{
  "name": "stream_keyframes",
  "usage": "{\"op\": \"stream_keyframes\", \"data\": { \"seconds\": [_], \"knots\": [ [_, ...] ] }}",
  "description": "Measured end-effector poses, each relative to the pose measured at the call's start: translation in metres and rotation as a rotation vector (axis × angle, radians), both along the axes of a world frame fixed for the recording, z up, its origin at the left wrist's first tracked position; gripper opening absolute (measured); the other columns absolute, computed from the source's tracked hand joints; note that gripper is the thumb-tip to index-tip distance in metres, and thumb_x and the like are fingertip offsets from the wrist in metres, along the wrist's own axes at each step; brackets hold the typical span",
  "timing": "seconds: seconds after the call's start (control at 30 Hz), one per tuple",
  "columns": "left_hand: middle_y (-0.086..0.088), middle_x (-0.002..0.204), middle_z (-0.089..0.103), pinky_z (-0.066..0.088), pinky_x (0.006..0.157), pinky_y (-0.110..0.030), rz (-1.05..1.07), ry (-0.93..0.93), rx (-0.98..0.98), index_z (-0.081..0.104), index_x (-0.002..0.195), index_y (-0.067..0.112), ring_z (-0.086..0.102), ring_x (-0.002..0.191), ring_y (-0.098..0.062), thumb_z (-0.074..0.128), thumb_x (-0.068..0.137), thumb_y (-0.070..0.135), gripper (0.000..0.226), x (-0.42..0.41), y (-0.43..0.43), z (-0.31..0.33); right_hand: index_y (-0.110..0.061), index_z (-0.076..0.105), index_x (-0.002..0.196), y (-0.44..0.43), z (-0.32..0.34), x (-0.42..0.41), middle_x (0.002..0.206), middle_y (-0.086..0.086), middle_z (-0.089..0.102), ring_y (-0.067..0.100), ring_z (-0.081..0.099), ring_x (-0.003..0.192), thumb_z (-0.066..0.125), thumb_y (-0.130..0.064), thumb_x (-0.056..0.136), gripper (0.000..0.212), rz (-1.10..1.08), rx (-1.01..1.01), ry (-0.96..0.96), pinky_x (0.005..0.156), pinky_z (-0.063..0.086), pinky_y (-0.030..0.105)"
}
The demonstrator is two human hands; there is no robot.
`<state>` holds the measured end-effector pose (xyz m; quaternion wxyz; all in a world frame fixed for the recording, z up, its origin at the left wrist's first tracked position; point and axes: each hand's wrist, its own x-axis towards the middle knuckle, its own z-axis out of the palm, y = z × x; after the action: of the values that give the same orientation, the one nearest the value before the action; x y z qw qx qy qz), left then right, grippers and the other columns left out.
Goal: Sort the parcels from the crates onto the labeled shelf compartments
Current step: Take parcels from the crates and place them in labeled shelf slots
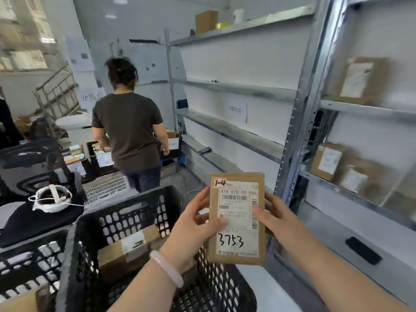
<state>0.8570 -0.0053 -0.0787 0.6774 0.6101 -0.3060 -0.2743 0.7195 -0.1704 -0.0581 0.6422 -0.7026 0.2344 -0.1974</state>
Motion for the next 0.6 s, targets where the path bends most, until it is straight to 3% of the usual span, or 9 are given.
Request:
{"op": "stream_keyframes", "data": {
  "seconds": [0.13, 0.27, 0.37, 0.5, 0.6],
  "knots": [
    [0.009, 0.130, 0.063, 0.061, 0.084, -0.040, -0.111, -0.034, 0.005, 0.051, 0.132, 0.045, 0.068, 0.110, -0.016, 0.085, 0.077, 0.021, 0.069, -0.043, -0.057, 0.005, -0.042, 0.049, 0.128, -0.036, 0.002, -0.062, 0.124, -0.011, 0.064, 0.008, 0.067, 0.103, 0.071, -0.035, 0.080, 0.054, -0.145, 0.051, -0.030, 0.082, 0.057, 0.031],
    [0.004, 0.129, 0.064, 0.061, 0.084, -0.043, -0.213, 0.010, 0.030, 0.054, 0.127, 0.046, 0.070, 0.107, -0.019, 0.090, 0.066, 0.027, 0.074, -0.098, -0.107, 0.009, -0.040, 0.044, 0.137, -0.070, 0.002, -0.134, 0.129, -0.013, 0.060, 0.010, 0.060, 0.116, 0.074, -0.050, 0.072, 0.072, -0.263, 0.043, -0.045, 0.098, 0.051, 0.042],
    [0.001, 0.129, 0.065, 0.061, 0.080, -0.040, -0.288, 0.031, 0.024, 0.053, 0.134, 0.039, 0.072, 0.104, -0.021, 0.090, 0.066, 0.022, 0.080, -0.143, -0.150, 0.015, -0.045, 0.045, 0.136, -0.101, 0.003, -0.192, 0.132, -0.015, 0.057, 0.009, 0.057, 0.120, 0.076, -0.073, 0.050, 0.096, -0.328, 0.004, -0.055, 0.100, 0.049, 0.042],
    [0.002, 0.130, 0.064, 0.060, 0.086, -0.045, -0.368, 0.029, 0.026, 0.053, 0.135, 0.039, 0.070, 0.108, -0.023, 0.092, 0.061, 0.029, 0.085, -0.214, -0.216, 0.012, -0.053, 0.049, 0.126, -0.144, 0.000, -0.275, 0.135, -0.012, 0.055, 0.013, 0.057, 0.121, 0.076, -0.075, 0.046, 0.087, -0.430, 0.014, -0.086, 0.101, 0.049, 0.044],
    [0.007, 0.128, 0.065, 0.059, 0.088, -0.044, -0.445, 0.013, 0.037, 0.055, 0.128, 0.045, 0.070, 0.108, -0.019, 0.091, 0.065, 0.028, 0.075, -0.276, -0.265, 0.009, -0.045, 0.047, 0.134, -0.174, -0.007, -0.339, 0.133, -0.009, 0.058, 0.013, 0.059, 0.118, 0.073, -0.053, 0.071, 0.068, -0.524, 0.024, -0.091, 0.096, 0.053, 0.039]
  ]
}}
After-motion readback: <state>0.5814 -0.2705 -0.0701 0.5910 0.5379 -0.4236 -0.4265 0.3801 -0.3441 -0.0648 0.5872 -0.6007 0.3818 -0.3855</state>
